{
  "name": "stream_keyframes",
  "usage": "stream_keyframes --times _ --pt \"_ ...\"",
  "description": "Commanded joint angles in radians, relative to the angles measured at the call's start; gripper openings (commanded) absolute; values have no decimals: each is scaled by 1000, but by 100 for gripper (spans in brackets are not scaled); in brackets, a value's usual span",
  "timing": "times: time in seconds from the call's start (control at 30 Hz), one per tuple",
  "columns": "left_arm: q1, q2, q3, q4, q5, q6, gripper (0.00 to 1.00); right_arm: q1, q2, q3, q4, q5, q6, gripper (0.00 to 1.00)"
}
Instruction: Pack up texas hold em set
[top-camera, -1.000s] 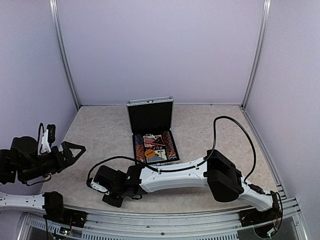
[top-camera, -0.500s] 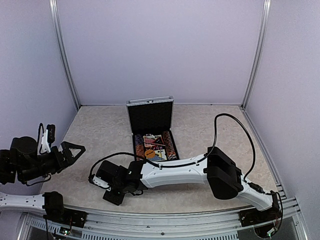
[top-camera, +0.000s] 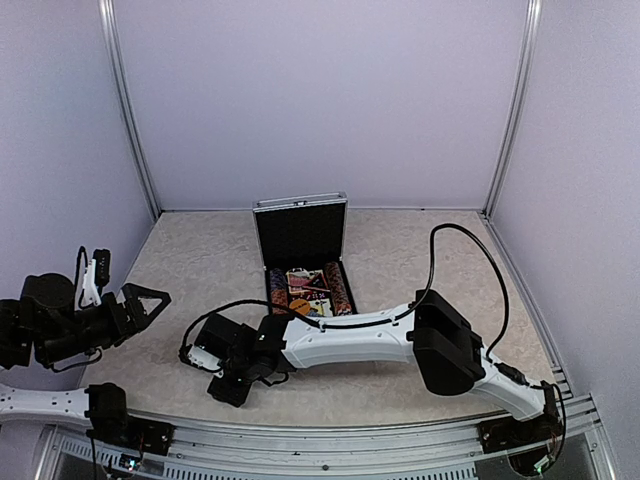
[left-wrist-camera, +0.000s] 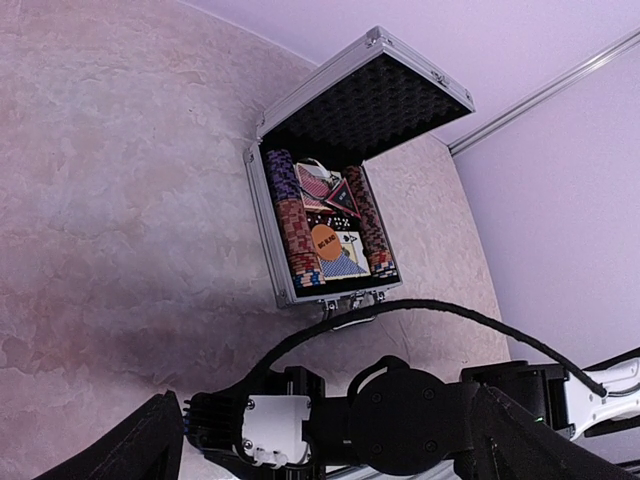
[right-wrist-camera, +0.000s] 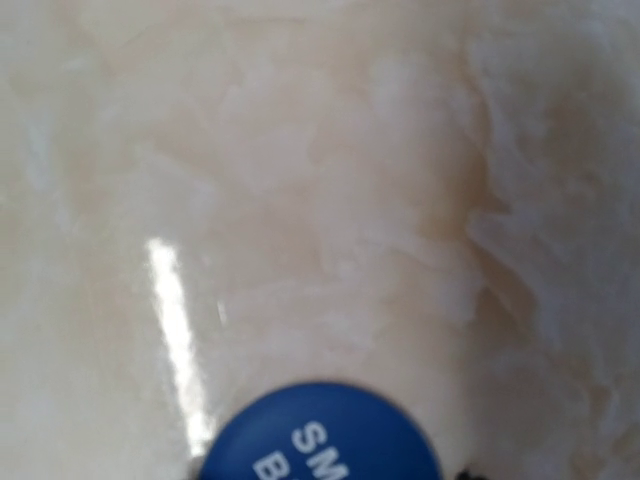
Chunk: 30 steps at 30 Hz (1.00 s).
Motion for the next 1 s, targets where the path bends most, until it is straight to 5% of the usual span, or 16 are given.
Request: stream_keyframes --times 0.0,0.73,0.97 --pt "-2 -133 -3 -15 -18 -2 99 -5 51 18 -61 -32 13 54" --pt "-1 -135 -27 -4 -1 -7 99 -21 -156 2 -70 122 -29 54" --pt "-2 -114 -33 16 12 2 99 -87 -275 -151 -54 176 -27 54"
